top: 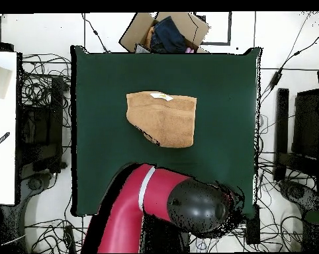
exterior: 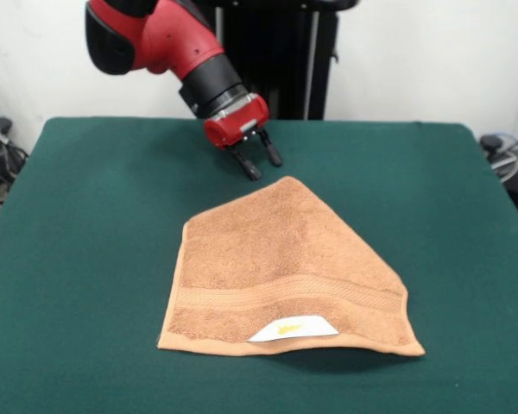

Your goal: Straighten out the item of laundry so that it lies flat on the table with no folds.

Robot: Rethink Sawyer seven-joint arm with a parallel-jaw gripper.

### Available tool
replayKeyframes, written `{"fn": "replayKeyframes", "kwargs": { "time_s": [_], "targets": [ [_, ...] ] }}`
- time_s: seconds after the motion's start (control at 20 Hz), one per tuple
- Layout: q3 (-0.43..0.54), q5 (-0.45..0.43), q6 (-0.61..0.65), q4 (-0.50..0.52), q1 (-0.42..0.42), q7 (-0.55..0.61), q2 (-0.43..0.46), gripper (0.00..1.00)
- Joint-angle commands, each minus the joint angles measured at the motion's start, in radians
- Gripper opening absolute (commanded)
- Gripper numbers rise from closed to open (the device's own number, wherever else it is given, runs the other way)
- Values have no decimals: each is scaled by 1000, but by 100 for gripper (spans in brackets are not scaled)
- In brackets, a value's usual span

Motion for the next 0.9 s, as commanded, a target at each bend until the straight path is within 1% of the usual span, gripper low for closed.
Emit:
{"fn": "replayKeyframes", "kwargs": {
  "time_s": [0.05, 0.25, 0.45, 0.6, 0.9],
  "targets": [
    [292, 103, 570, -217, 63, 464, 191, 100],
    [297, 115, 581, -229, 63, 456, 197, 100],
    [304, 109, 601, -235, 64, 471, 192, 100],
    [311, 92, 638, -227, 73, 498, 170, 100],
    [305, 97, 690, -164, 93, 501, 101, 100]
  ]
}}
